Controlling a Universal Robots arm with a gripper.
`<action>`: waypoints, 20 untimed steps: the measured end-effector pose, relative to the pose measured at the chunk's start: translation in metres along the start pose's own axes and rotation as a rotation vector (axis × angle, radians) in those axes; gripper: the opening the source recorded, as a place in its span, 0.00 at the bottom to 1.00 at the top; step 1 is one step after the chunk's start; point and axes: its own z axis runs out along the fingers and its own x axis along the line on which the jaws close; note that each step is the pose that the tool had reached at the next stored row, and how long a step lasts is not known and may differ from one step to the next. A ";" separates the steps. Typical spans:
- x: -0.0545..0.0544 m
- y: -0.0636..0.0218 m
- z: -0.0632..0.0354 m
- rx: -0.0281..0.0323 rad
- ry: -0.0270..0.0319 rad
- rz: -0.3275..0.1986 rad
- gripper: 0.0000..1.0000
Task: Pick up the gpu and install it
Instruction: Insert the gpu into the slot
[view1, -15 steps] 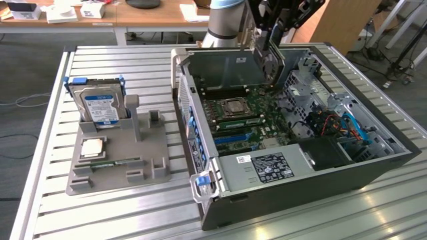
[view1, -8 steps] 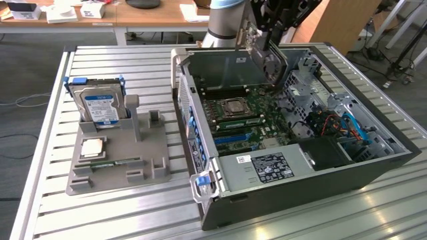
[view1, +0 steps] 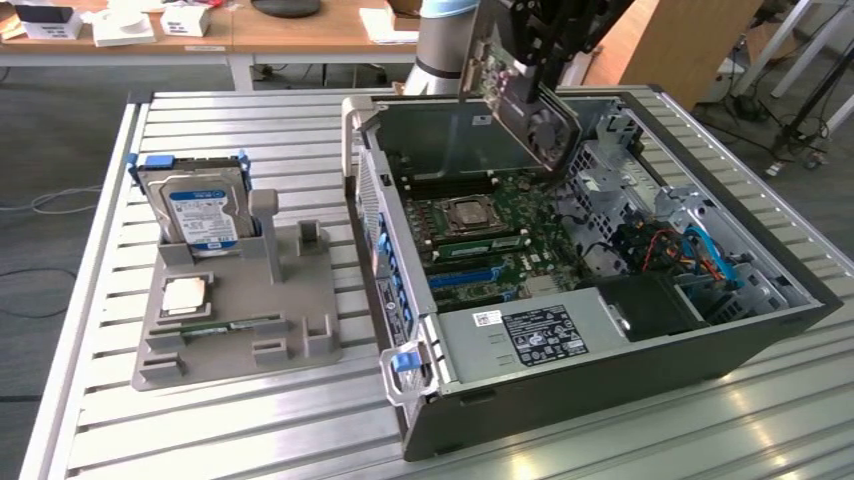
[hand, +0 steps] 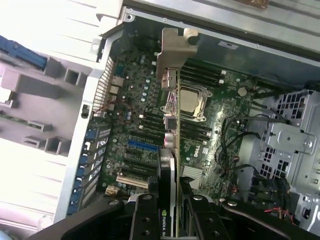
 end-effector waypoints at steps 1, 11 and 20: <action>0.000 0.0000 0.0001 -0.0004 0.0008 -0.018 0.27; 0.000 -0.0001 0.0020 -0.0044 0.0091 -0.199 0.27; 0.000 -0.0002 0.0049 -0.0079 0.0168 -0.363 0.27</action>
